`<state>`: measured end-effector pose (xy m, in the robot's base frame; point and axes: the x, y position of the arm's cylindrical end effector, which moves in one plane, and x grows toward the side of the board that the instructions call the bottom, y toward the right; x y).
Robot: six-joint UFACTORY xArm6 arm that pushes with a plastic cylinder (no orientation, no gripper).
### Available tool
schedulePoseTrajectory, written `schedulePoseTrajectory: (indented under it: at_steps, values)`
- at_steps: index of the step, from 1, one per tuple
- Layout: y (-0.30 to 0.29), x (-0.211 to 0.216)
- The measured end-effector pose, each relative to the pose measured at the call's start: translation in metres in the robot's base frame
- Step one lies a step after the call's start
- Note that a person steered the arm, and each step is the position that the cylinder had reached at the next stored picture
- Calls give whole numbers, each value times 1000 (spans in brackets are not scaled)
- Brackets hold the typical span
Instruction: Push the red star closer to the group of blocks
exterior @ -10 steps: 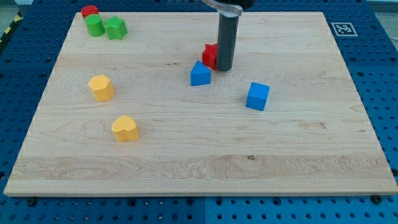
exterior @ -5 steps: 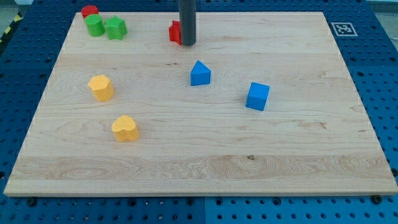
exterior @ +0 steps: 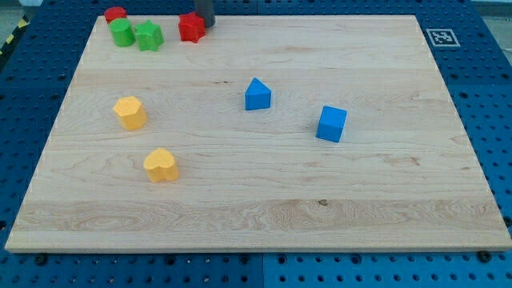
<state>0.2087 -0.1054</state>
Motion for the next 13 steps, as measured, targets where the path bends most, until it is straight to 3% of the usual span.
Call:
schedulePoseTrajectory:
  at_steps: [3, 5, 10, 12, 13]
  values:
    - [11, -10]
    - [7, 33]
    - [23, 55]
    - [-30, 49]
    - [-34, 26]
